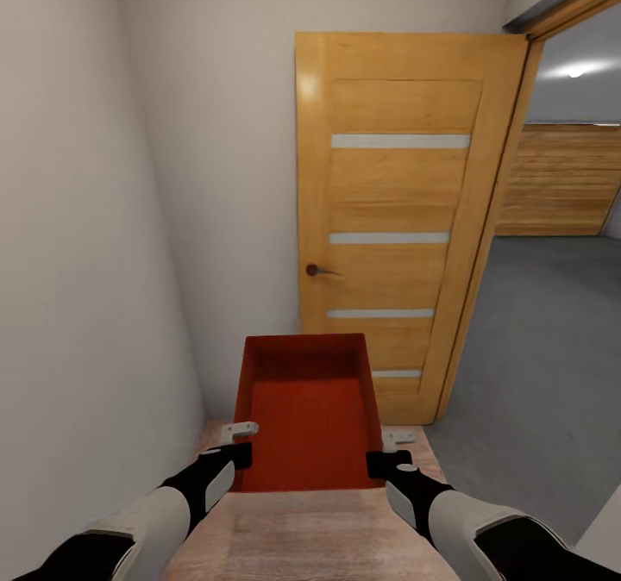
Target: Move the two storage containers from the living room to the garage. In the garage, place one container on the floor and stack the other container on top of it (either order is fine).
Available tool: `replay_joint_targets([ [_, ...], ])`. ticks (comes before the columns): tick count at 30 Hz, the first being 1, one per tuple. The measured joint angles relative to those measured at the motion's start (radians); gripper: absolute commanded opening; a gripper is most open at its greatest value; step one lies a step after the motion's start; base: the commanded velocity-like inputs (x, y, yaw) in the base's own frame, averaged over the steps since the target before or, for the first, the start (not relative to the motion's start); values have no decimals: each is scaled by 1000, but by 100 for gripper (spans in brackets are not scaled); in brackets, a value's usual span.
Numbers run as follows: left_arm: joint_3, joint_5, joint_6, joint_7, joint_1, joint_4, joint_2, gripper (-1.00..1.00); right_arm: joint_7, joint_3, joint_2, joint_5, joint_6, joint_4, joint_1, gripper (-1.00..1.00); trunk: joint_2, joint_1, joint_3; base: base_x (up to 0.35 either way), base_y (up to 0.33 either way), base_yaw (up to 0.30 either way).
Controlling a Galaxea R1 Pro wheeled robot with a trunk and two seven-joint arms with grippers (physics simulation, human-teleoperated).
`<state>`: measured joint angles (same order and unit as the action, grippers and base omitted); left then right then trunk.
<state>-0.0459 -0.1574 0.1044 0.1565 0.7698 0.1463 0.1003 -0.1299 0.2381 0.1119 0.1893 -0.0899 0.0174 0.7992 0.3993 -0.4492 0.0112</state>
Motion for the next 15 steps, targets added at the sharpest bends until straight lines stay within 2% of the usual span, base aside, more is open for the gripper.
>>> replay_joint_targets([
  [15, 1, 1, 3, -1, 0, 1, -1, -100, -1, -1, 1, -1, 2, 0, 0, -100, 0, 0, 0, 12, 1, -237],
])
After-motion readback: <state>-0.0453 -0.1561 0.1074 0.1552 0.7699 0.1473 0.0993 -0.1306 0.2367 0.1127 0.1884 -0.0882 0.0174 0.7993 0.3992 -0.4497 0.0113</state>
